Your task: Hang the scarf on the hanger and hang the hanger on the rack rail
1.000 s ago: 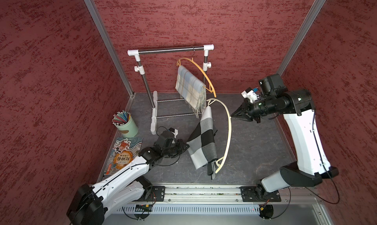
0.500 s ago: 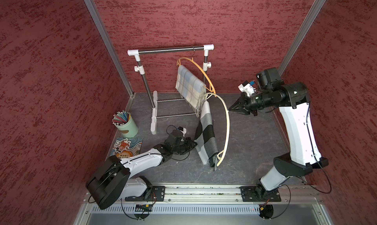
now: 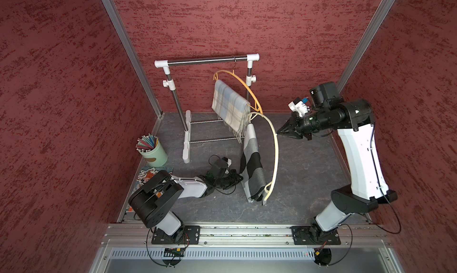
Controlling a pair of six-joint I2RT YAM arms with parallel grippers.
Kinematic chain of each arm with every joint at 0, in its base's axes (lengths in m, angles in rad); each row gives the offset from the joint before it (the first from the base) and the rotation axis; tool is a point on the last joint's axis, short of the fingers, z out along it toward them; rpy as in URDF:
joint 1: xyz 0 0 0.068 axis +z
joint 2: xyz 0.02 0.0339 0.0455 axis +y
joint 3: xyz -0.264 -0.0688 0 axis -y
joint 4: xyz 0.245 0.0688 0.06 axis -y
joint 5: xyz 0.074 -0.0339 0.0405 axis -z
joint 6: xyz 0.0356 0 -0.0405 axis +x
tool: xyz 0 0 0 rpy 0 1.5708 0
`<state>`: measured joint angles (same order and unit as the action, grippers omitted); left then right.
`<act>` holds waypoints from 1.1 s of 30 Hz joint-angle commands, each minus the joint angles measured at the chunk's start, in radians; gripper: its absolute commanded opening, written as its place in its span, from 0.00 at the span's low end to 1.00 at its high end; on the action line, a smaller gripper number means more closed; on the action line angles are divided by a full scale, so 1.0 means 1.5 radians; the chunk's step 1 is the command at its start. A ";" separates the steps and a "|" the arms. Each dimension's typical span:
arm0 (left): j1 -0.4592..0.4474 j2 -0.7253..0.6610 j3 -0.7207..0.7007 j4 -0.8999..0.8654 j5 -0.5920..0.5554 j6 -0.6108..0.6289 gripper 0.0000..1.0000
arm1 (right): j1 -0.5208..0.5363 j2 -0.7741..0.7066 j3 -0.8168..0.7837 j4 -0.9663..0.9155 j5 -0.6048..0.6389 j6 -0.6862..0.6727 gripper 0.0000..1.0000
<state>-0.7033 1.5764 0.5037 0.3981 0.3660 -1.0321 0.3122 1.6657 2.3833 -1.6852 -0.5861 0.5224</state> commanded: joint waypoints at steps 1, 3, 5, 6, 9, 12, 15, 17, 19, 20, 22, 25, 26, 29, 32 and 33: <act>0.000 0.031 -0.005 -0.029 -0.001 0.009 0.00 | -0.001 -0.026 0.036 -0.084 -0.063 -0.002 0.00; -0.001 0.028 -0.010 -0.022 0.000 0.005 0.00 | -0.002 -0.026 0.031 -0.084 -0.060 -0.004 0.00; -0.002 0.015 -0.017 -0.020 -0.002 0.001 0.00 | -0.002 -0.026 0.027 -0.084 -0.055 -0.007 0.00; -0.001 0.003 -0.020 -0.024 -0.003 0.001 0.00 | -0.002 -0.027 0.024 -0.084 -0.052 -0.010 0.00; -0.001 -0.042 -0.025 -0.050 -0.007 0.004 0.00 | -0.003 -0.028 0.013 -0.084 -0.037 -0.017 0.00; -0.001 -0.090 -0.027 -0.078 -0.008 0.007 0.00 | -0.003 -0.032 -0.004 -0.083 -0.018 -0.025 0.00; -0.002 -0.127 -0.026 -0.110 -0.011 0.014 0.00 | -0.002 -0.036 -0.016 -0.075 -0.014 -0.025 0.00; -0.002 -0.147 -0.027 -0.133 -0.015 0.018 0.00 | -0.002 -0.036 -0.014 -0.077 -0.013 -0.027 0.00; -0.002 -0.163 -0.031 -0.147 -0.018 0.019 0.00 | -0.003 -0.035 -0.014 -0.081 -0.004 -0.031 0.00; -0.001 -0.173 -0.035 -0.151 -0.019 0.018 0.00 | -0.002 -0.035 -0.016 -0.083 0.000 -0.034 0.00; -0.001 -0.200 -0.042 -0.158 -0.022 0.013 0.00 | -0.002 -0.039 -0.025 -0.083 0.007 -0.037 0.00; 0.000 -0.254 -0.042 -0.202 -0.034 0.017 0.00 | -0.003 -0.044 -0.042 -0.077 0.009 -0.038 0.00; 0.001 -0.274 -0.041 -0.220 -0.038 0.019 0.00 | -0.002 -0.046 -0.046 -0.075 0.011 -0.039 0.00; 0.005 -0.344 -0.031 -0.287 -0.049 0.032 0.00 | -0.003 -0.046 -0.052 -0.071 0.016 -0.042 0.00; 0.014 -0.396 -0.028 -0.341 -0.057 0.044 0.00 | -0.002 -0.046 -0.050 -0.068 0.013 -0.038 0.00; 0.019 -0.400 -0.029 -0.350 -0.055 0.046 0.00 | -0.003 -0.047 -0.049 -0.067 0.010 -0.037 0.00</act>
<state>-0.6922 0.9966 0.4469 -0.0200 0.3058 -0.9997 0.3122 1.6382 2.2955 -1.6848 -0.5411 0.4706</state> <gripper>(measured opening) 0.054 0.083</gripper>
